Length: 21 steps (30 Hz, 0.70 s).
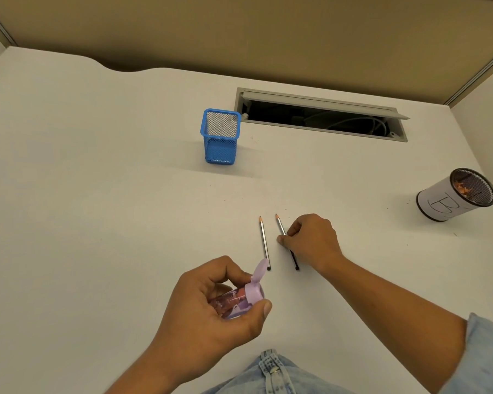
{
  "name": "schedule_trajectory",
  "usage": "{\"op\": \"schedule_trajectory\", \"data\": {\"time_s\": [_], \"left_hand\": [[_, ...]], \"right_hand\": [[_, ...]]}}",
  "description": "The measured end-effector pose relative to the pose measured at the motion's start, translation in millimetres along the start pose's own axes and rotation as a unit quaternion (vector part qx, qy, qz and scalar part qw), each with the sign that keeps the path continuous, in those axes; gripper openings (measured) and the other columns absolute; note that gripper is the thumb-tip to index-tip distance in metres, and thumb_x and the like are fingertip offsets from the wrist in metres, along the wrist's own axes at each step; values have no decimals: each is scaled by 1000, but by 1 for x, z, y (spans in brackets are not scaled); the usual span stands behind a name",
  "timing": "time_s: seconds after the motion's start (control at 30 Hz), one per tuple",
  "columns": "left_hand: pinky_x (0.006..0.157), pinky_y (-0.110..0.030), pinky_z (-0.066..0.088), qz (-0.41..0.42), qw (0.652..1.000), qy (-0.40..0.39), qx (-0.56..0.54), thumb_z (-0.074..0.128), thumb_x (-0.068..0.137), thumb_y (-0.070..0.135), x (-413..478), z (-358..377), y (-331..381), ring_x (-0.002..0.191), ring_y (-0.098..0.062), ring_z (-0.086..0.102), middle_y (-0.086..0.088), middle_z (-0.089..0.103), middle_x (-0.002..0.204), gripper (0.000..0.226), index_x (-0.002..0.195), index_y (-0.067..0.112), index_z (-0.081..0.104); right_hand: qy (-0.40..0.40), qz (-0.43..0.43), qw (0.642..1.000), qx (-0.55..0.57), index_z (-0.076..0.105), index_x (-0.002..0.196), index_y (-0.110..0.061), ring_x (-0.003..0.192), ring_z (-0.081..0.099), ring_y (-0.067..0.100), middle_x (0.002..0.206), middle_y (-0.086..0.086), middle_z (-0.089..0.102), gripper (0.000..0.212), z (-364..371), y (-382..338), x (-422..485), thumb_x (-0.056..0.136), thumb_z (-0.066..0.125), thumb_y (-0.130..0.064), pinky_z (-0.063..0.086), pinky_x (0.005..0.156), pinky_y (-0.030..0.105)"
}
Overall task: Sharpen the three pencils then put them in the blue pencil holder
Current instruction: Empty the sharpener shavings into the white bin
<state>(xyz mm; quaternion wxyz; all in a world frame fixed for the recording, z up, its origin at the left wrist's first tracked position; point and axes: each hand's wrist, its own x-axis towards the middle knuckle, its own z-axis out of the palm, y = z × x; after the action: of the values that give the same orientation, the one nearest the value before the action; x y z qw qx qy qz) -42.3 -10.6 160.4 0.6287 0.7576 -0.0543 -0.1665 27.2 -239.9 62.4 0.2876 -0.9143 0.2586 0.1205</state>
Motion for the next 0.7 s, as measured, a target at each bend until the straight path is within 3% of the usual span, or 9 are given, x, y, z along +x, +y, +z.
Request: {"op": "schedule_trajectory", "data": {"time_s": [0.17, 0.27, 0.4, 0.53, 0.7], "left_hand": [[64, -45, 60, -2, 1000, 0, -5, 79, 55, 44, -1, 0, -1, 61, -28, 69, -4, 73, 70, 27, 73, 28, 68], [64, -44, 61, -2, 1000, 2, -3, 79, 55, 44, -2, -1, 0, 60, -26, 70, -3, 73, 71, 27, 73, 28, 68], [62, -38, 60, -1, 1000, 2, -5, 79, 55, 45, -2, 1, 2, 58, -23, 67, -4, 72, 71, 27, 73, 28, 68], [64, -36, 60, -7, 1000, -9, -12, 80, 55, 45, -3, 3, 4, 61, -23, 68, -5, 74, 74, 25, 71, 29, 70], [61, -39, 58, 0, 1000, -3, -25, 80, 57, 46, -3, 10, 7, 61, -27, 64, -4, 73, 73, 26, 73, 26, 72]], "right_hand": [[20, -5, 1000, 8, 64, 72, -18, 67, 61, 14, 73, -4, 67, 23, -1, 0, 0, 73, 79, -35, 45, 57, 25], [46, -17, 999, 14, 64, 74, -19, 69, 62, 14, 72, -7, 65, 21, -3, -2, -3, 77, 76, -36, 48, 61, 27], [55, -41, 996, 53, 64, 75, -21, 63, 60, 13, 66, -9, 62, 16, -7, -5, -12, 82, 71, -33, 43, 55, 24], [-19, -70, 977, 202, 69, 75, -18, 53, 53, 8, 62, -6, 62, 13, -19, -21, -44, 85, 72, -25, 43, 51, 20], [-181, -142, 881, 413, 77, 86, -15, 62, 57, 11, 74, 1, 70, 19, -61, -48, -110, 90, 65, -29, 45, 54, 22]]}}
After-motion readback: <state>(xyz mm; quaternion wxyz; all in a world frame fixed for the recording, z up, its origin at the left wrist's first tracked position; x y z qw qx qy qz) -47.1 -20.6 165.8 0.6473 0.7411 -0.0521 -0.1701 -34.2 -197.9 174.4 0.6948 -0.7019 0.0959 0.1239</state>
